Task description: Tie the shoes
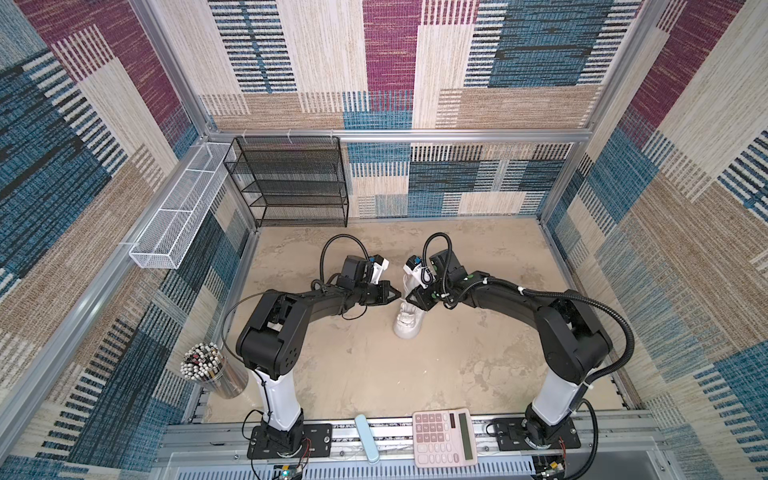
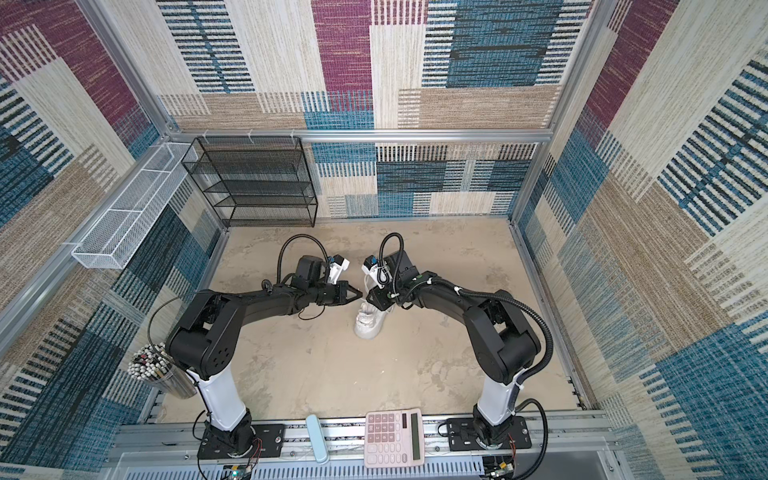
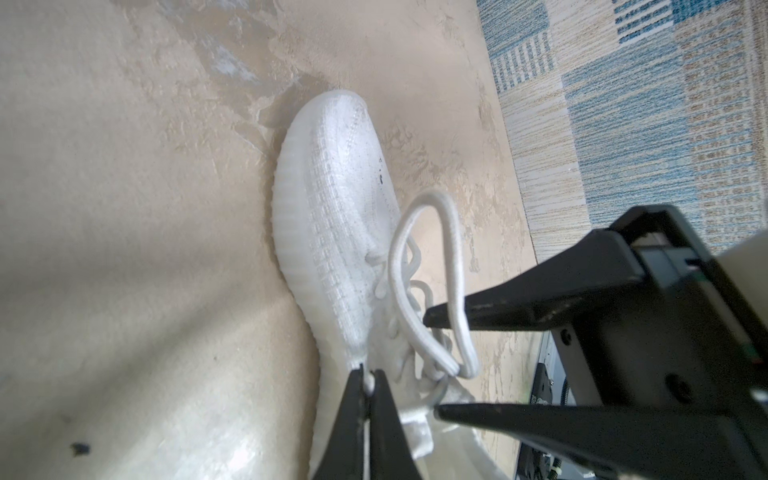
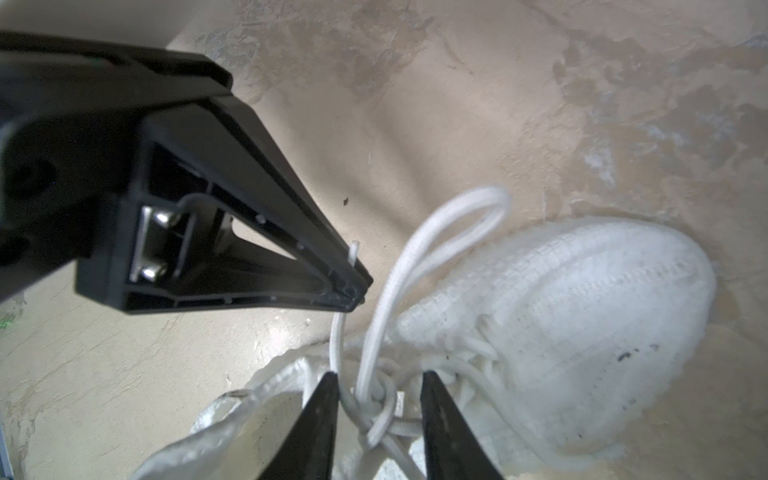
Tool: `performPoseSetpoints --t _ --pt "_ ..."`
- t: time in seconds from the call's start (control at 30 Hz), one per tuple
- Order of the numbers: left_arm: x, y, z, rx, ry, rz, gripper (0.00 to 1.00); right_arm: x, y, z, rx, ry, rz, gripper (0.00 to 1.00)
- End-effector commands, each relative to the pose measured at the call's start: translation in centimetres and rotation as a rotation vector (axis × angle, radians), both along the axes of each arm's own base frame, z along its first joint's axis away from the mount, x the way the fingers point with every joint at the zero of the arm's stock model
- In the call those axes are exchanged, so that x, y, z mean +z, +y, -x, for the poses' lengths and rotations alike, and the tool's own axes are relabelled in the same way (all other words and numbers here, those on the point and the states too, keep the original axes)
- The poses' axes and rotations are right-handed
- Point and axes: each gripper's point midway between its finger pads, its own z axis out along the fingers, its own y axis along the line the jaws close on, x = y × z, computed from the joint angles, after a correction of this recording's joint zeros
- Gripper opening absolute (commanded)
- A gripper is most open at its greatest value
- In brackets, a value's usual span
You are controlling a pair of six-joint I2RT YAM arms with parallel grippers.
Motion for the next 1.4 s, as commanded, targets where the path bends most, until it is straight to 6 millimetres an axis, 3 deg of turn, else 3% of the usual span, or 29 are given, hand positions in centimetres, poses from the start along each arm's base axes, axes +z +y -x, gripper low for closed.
performPoseSetpoints --t 0.0,0.33,0.7,0.87,1.2,1.37 --pt "1.0 0.3 -0.6 0.022 -0.038 0.011 0.0 -0.1 0.0 -0.3 -0.011 -0.009 0.005 0.36" --pt "1.1 2.0 -1.1 0.054 -0.041 -0.02 0.0 -0.7 -0.4 -0.3 -0.023 -0.003 0.026 0.34" --pt "0.8 3.8 -1.7 0.089 -0.038 -0.049 0.0 -0.8 -0.4 -0.3 -0.022 0.003 0.032 0.24" --pt "1.2 3.6 -1.7 0.072 -0.036 -0.03 0.0 -0.6 -0.3 -0.4 -0.019 0.0 0.027 0.24" --pt "0.2 5.4 -1.7 0.117 -0.026 -0.071 0.0 -0.5 -0.3 -0.5 -0.017 -0.004 0.03 0.23" --pt "0.5 4.6 -1.5 0.081 -0.015 -0.04 0.0 -0.5 -0.1 -0.4 -0.013 0.002 0.023 0.23"
